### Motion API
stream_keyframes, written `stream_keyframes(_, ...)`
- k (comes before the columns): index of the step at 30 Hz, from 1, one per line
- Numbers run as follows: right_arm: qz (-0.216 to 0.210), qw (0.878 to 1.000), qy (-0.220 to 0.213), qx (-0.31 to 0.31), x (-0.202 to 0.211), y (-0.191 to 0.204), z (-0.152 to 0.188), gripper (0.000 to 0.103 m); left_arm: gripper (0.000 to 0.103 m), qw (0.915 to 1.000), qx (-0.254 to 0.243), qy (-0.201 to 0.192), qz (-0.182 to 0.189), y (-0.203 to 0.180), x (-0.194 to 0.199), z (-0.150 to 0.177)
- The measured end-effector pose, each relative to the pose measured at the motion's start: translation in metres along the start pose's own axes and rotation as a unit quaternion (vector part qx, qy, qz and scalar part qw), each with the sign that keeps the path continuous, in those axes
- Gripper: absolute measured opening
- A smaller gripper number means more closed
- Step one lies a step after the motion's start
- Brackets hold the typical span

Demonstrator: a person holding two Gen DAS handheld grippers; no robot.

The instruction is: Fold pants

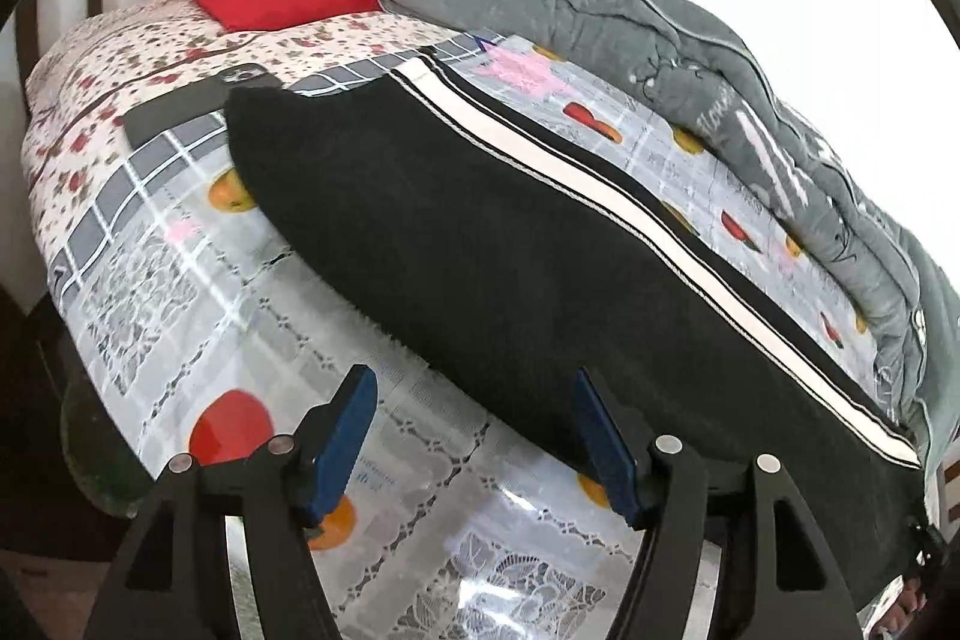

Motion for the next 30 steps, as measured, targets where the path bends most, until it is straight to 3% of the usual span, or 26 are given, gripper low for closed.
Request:
stream_keyframes(3, -0.003, 0.999, -0.038, 0.020, 0.017, 0.001, -0.011, 0.025, 0.066, 1.0000, 0.005, -0.001, 0.001, 0.005, -0.002, 0.004)
stream_keyframes(8, 0.035, 0.999, -0.002, 0.034, 0.009, -0.015, -0.003, 0.033, 0.065, 0.9988, 0.043, 0.022, 0.011, 0.019, -0.025, 0.004)
stream_keyframes(11, 0.063, 0.996, -0.020, 0.065, 0.030, -0.013, 0.000, 0.045, 0.064, 0.9975, 0.069, 0.009, 0.003, 0.031, -0.034, -0.006)
stream_keyframes(15, 0.103, 0.988, -0.034, 0.111, 0.060, 0.001, 0.010, 0.045, 0.062, 0.9975, 0.069, -0.001, -0.018, 0.045, -0.049, -0.035)
stream_keyframes(16, 0.118, 0.985, -0.037, 0.123, 0.067, 0.008, 0.013, 0.045, 0.058, 0.9975, 0.068, -0.004, -0.019, 0.047, -0.054, -0.043)
stream_keyframes(17, 0.128, 0.982, -0.040, 0.130, 0.070, 0.014, 0.015, 0.045, 0.047, 0.9975, 0.068, -0.007, -0.019, 0.050, -0.057, -0.048)
stream_keyframes(18, 0.137, 0.980, -0.044, 0.136, 0.074, 0.020, 0.016, 0.045, 0.023, 0.9975, 0.068, -0.011, -0.015, 0.052, -0.060, -0.055)
stream_keyframes(19, 0.144, 0.978, -0.049, 0.139, 0.077, 0.027, 0.018, 0.045, 0.013, 0.9976, 0.066, -0.017, -0.012, 0.056, -0.062, -0.062)
stream_keyframes(20, 0.149, 0.978, -0.053, 0.139, 0.080, 0.035, 0.020, 0.045, 0.011, 0.9977, 0.064, -0.023, -0.001, 0.059, -0.061, -0.067)
stream_keyframes(22, 0.146, 0.977, -0.060, 0.141, 0.085, 0.053, 0.024, 0.045, 0.010, 0.9968, 0.064, -0.047, 0.003, 0.067, -0.055, -0.071)
stream_keyframes(26, 0.136, 0.975, -0.053, 0.165, 0.078, 0.090, 0.033, 0.045, 0.017, 0.9990, 0.040, -0.020, 0.002, 0.078, -0.065, -0.059)
stream_keyframes(27, 0.133, 0.975, -0.050, 0.171, 0.075, 0.097, 0.035, 0.045, 0.025, 0.9990, 0.036, -0.027, 0.004, 0.081, -0.061, -0.058)
stream_keyframes(30, 0.118, 0.973, -0.039, 0.196, 0.061, 0.124, 0.042, 0.050, 0.046, 0.9976, 0.017, -0.053, -0.040, 0.087, -0.039, -0.056)
Point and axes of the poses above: each gripper's, at about its wrist camera, not at the fingertips, and x roughly against the way its jaws point, y to its left, z to its underside, the point moved 5 cm from there along -x, roughly the way its jaws point, and after that the axes turned 7 degrees about -z, right-handed, at the moved point
